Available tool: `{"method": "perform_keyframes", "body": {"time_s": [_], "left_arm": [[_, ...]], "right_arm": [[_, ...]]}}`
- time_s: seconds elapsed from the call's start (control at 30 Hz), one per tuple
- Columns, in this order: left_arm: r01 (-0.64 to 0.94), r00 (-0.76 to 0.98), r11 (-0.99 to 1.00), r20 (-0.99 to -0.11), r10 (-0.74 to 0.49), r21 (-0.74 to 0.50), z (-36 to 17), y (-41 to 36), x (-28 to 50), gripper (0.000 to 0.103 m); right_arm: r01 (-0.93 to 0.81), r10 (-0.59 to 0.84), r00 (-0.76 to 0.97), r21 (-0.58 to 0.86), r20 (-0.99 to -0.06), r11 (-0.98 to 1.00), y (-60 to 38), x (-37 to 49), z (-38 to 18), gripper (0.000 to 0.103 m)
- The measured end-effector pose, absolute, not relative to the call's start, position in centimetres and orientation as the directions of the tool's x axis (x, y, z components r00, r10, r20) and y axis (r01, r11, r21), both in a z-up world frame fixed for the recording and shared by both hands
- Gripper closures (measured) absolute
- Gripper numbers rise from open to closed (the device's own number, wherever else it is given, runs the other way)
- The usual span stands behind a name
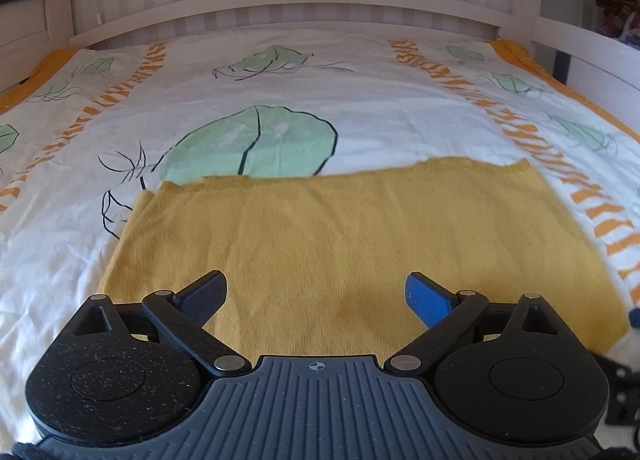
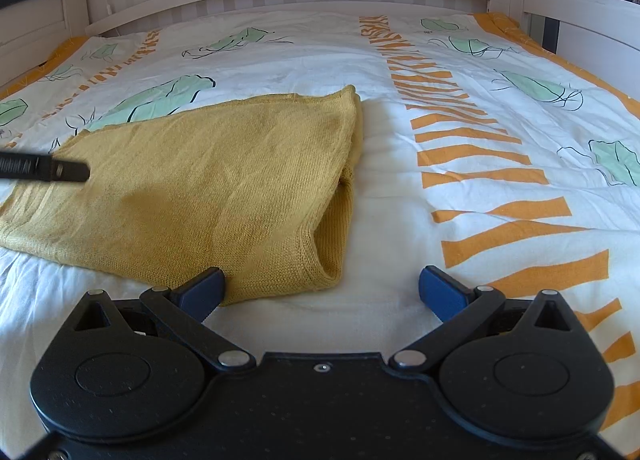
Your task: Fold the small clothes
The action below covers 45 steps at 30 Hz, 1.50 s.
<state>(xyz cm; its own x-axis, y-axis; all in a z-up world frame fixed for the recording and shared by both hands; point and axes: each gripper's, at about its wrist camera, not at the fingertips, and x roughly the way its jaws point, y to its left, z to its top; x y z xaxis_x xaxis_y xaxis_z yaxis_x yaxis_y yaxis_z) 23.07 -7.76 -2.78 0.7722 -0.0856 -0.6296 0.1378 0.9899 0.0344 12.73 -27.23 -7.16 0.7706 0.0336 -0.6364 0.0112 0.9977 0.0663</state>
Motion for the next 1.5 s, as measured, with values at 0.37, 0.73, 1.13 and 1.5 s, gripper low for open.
{"method": "perform_keyframes", "body": {"time_s": [0.37, 0.73, 1.13, 1.5], "left_arm": [[0.095, 0.74, 0.994, -0.672, -0.032, 0.058, -3.1, -6.7, 25.8, 0.006], [0.088, 0.662, 0.99, -0.749, 0.022, 0.108, -5.6, -7.3, 29.6, 0.004], [0.067, 0.668, 0.995, -0.744, 0.012, 0.077, -6.4, -6.7, 29.4, 0.0], [0.073, 0.669, 0.996, -0.743, -0.005, 0.06, -6.4, -6.5, 29.7, 0.0]], "right_arm": [[0.011, 0.037, 0.772, 0.071, -0.635, 0.997, -27.2, 12.7, -7.2, 0.0], [0.006, 0.081, 0.777, 0.136, -0.625, 0.991, -28.0, 12.5, -7.1, 0.0], [0.007, 0.305, 0.806, 0.523, -0.507, 0.852, -33.2, 12.9, -7.1, 0.0], [-0.086, 0.545, 0.7, 0.704, -0.461, 0.705, -33.9, 20.0, -7.4, 0.0]]}}
